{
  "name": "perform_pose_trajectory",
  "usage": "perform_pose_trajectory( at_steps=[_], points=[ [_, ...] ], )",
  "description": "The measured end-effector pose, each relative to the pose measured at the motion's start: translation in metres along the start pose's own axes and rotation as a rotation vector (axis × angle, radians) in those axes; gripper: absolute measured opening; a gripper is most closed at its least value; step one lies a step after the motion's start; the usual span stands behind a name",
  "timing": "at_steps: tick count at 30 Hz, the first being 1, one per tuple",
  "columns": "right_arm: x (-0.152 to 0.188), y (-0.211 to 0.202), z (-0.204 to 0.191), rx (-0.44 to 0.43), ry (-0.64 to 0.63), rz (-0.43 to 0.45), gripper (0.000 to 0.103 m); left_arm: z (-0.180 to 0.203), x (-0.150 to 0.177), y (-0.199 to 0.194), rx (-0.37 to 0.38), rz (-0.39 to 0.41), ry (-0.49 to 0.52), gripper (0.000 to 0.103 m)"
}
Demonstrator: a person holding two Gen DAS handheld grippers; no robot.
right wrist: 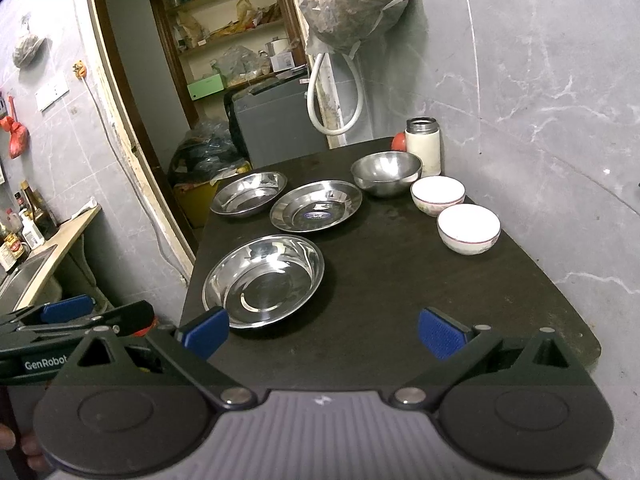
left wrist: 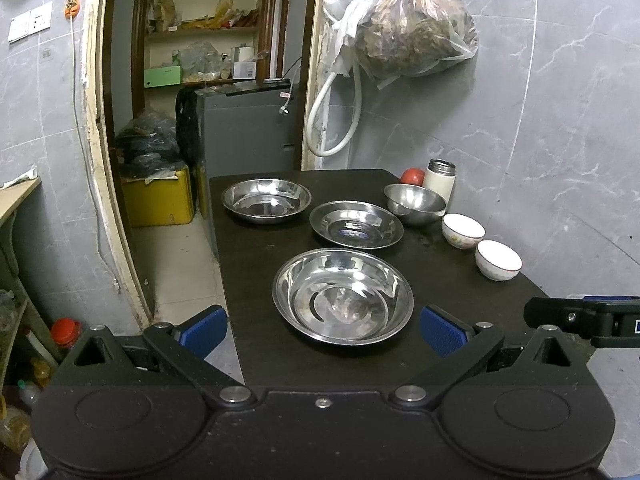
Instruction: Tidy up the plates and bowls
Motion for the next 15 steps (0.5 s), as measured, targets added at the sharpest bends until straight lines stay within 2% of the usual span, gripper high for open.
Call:
perform_pose_trajectory(
  at_steps=[15],
  points=[
    [-0.0004,0.0045,-0.0013,-0.005,-0.003,-0.007,0.103,-0.002,0.0,0.0051,-0.004,-0.012,-0.006,0.102]
  ],
)
Point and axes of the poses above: each gripper's, at about its wrist camera, not at the fingertips, and y roughly the way its jaws point, z to its right, x to its underside, the point moved 6 cm from there along y, roughly the way its jaws point, and after that the axes turned 11 degrees about -x, right-handed, at the moved point
